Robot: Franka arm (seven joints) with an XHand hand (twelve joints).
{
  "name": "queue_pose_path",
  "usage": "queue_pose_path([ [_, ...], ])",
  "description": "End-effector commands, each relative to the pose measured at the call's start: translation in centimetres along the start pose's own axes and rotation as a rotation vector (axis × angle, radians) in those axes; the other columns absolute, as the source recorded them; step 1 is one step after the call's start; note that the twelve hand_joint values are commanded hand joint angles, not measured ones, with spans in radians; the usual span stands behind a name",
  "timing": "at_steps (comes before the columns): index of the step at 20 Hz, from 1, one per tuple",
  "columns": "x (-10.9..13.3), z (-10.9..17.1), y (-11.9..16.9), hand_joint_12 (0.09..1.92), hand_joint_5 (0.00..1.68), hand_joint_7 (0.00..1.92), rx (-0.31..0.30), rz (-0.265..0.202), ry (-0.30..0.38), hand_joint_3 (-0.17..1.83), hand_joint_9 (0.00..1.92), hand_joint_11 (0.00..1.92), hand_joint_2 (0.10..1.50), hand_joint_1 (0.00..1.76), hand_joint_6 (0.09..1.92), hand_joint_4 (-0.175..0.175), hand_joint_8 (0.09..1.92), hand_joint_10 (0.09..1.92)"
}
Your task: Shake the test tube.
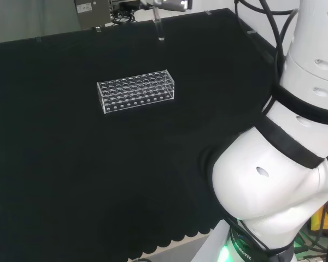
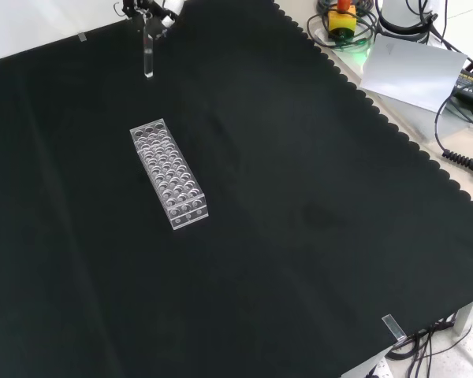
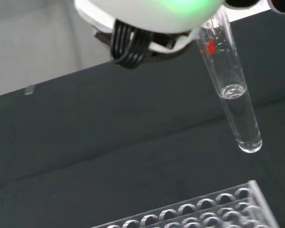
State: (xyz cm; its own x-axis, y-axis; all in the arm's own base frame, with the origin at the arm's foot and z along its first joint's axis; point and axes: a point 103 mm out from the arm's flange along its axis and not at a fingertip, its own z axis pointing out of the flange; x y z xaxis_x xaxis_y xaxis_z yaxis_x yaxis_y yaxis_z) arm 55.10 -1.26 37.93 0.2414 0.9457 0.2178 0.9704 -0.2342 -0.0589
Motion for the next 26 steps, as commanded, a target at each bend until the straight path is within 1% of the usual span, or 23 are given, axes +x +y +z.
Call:
queue_pose_path([
  [1,-5.6,-1.2,-0.1,0.89,1.41,1.83,-0.035,0.102,-0.08,0.62,1.74,1.34,0.64,1.23,0.39,-0.175,0.39,0.29],
  [3,-6.0,-1.4,0.0,0.89,1.41,1.83,-0.039,0.11,-0.076,0.62,1.74,1.34,0.64,1.23,0.39,-0.175,0.39,0.29],
  [4,-6.3,-1.5,0.0,0.89,1.41,1.83,-0.038,0.11,-0.064,0.62,1.74,1.34,0.64,1.23,0.39,-0.175,0.39,0.29],
  [7,-5.5,-1.2,0.1,0.89,1.41,1.83,-0.03,0.094,-0.062,0.62,1.74,1.34,0.64,1.23,0.39,-0.175,0.39,0.29],
  [10,-3.4,-0.4,0.2,0.89,1.41,1.83,-0.016,0.06,-0.056,0.62,1.74,1.34,0.64,1.23,0.39,-0.175,0.39,0.29],
  [16,2.2,1.2,0.4,0.89,1.41,1.83,0.013,-0.026,-0.021,0.62,1.74,1.34,0.64,1.23,0.39,-0.175,0.39,0.29],
  [19,4.6,1.8,0.4,0.89,1.41,1.83,0.027,-0.068,-0.005,0.62,1.74,1.34,0.64,1.23,0.39,-0.175,0.39,0.29],
  [22,6.8,2.4,0.3,0.89,1.41,1.83,0.042,-0.106,0.004,0.62,1.74,1.34,0.64,1.23,0.39,-0.175,0.39,0.29],
  [26,9.1,3.2,-0.1,0.89,1.41,1.83,0.063,-0.14,0.03,0.62,1.74,1.34,0.64,1.23,0.39,-0.175,0.39,0.29],
])
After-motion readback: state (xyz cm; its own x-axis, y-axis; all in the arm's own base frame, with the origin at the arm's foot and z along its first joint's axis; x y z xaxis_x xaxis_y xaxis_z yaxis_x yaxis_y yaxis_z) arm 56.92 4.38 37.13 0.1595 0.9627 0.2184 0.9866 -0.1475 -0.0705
